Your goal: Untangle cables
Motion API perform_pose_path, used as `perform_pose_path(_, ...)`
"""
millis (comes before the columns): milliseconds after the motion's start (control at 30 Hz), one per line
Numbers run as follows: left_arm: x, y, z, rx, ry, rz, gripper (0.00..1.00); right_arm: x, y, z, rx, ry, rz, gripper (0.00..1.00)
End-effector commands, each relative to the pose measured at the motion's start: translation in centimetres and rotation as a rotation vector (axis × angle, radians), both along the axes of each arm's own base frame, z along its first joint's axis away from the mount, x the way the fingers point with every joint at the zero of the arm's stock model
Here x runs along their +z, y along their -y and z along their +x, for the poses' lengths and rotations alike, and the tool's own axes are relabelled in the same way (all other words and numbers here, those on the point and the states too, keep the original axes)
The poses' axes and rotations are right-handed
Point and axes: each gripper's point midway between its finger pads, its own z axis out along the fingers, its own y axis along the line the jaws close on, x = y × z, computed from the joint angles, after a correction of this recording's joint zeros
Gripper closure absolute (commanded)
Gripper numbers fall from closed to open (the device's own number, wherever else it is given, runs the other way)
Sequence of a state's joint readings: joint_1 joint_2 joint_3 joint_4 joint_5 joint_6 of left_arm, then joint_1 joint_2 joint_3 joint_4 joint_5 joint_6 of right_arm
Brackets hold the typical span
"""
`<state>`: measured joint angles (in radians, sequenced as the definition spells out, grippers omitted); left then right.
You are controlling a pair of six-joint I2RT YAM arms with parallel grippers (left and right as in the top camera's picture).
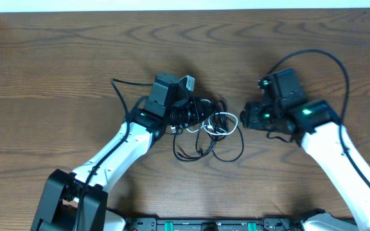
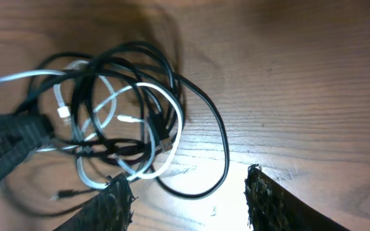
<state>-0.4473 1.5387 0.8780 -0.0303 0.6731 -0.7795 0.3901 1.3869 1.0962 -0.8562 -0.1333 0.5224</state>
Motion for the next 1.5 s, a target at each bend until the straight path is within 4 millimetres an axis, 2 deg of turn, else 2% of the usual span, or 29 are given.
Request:
perform_pose_path(0,1.2,0.2,0.3,-0.013,0.064,-0.004,0.93,-2.3,-0.8,0.3,-0.050,-0.042,-0.046,0.46)
perform_pose_path(100,2.2,0.2,0.2,-0.012,0.087,-0.015,0.93,-4.3,-1.8,0.1,-0.034,-0.086,-0.080,0.47)
perform_pose_path(200,3.6,0.1,0.1,-0.013,0.121,-0.032,0.92,-6.7,-1.0,-0.1,-0.078,-0.132,-0.171,0.47)
perform_pose_path(300,6.1,0.0,-0.4,-0.021,0.175,-0.066,0.92,-8.8,0.4,0.0,-0.110,-0.172,-0.256,0.50)
perform_pose_path(367,8.0,-0.2,-0.9,-0.022,0.220,-0.084,0.93,-9.5,2.1,0.3,-0.151,-0.180,-0.326,0.54)
perform_pose_path(467,10.8,-1.1,-1.8,-0.042,0.333,-0.085,0.93,-9.3,6.2,0.6,-0.268,-0.174,-0.451,0.56)
perform_pose_path(533,12.1,-2.6,-2.2,-0.023,0.391,-0.060,0.92,-8.7,9.0,0.6,-0.338,-0.180,-0.512,0.58)
perform_pose_path(600,12.7,-5.0,-1.9,0.059,0.422,-0.002,0.93,-8.4,11.8,0.4,-0.406,-0.202,-0.552,0.60)
perform_pose_path(700,13.3,-9.1,-1.4,0.212,0.436,0.084,0.93,-8.3,15.8,-0.4,-0.510,-0.265,-0.575,0.62)
perform_pose_path(867,14.0,-13.1,-1.3,0.341,0.448,0.137,0.92,-8.3,20.0,-0.9,-0.619,-0.314,-0.567,0.63)
perform_pose_path(1033,13.6,-14.4,-1.0,0.382,0.435,0.164,0.92,-8.3,23.0,-1.6,-0.708,-0.345,-0.553,0.61)
perform_pose_path(1200,12.7,-14.6,-0.6,0.371,0.426,0.201,0.92,-8.3,25.2,-2.4,-0.749,-0.377,-0.536,0.60)
perform_pose_path(1367,11.5,-16.4,0.4,0.459,0.405,0.283,0.92,-8.5,27.1,-3.3,-0.833,-0.403,-0.490,0.51)
perform_pose_path(1433,11.1,-17.5,0.6,0.525,0.381,0.316,0.92,-8.8,27.0,-3.3,-0.847,-0.418,-0.423,0.51)
perform_pose_path(1467,10.9,-17.9,0.6,0.553,0.365,0.324,0.93,-9.2,26.2,-2.9,-0.807,-0.419,-0.352,0.53)
